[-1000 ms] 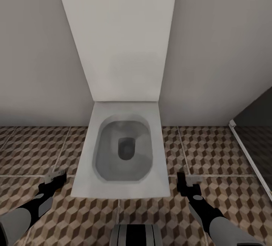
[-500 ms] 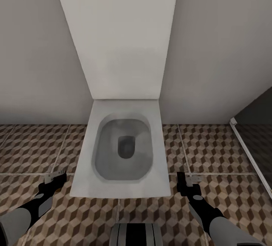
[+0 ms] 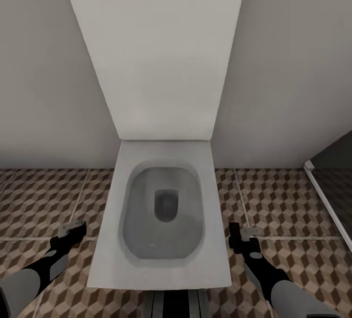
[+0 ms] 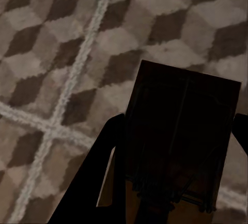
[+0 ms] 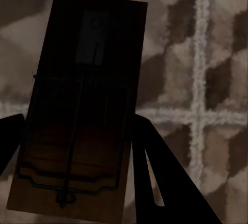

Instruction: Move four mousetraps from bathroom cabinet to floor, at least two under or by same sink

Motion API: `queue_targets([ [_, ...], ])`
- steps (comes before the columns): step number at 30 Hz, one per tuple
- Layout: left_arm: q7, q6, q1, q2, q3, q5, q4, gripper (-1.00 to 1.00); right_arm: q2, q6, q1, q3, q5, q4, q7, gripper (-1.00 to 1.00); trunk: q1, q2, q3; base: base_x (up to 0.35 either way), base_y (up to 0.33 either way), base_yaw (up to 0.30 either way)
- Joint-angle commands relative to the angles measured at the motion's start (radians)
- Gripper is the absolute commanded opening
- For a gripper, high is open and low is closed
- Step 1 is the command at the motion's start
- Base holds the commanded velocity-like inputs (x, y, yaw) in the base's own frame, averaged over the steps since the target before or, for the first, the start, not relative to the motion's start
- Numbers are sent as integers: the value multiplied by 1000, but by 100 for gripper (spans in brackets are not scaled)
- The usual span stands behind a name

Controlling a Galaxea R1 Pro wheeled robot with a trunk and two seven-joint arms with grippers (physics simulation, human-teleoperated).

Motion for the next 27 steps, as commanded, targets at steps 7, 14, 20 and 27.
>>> queue_targets([
  [7, 9, -5, 0, 1, -7, 3, -2, -100, 0, -2, 0, 2, 7, 1, -4, -100, 0, 0, -1, 36, 9, 0],
  [14, 12, -6, 0, 1, -7, 3, -2, -100, 0, -3, 0, 0, 7, 1, -4, -100, 0, 0, -1, 3, 1, 0],
  [20, 10, -8, 0, 1, -7, 3, -2, -100, 0, -4, 0, 0, 7, 1, -4, -100, 0, 0, -1, -80, 0, 0],
  [27, 8, -7, 0, 1, -7, 3, -2, -100, 0, -4, 0, 1, 7, 1, -4, -100, 0, 0, -1, -120, 0, 0],
])
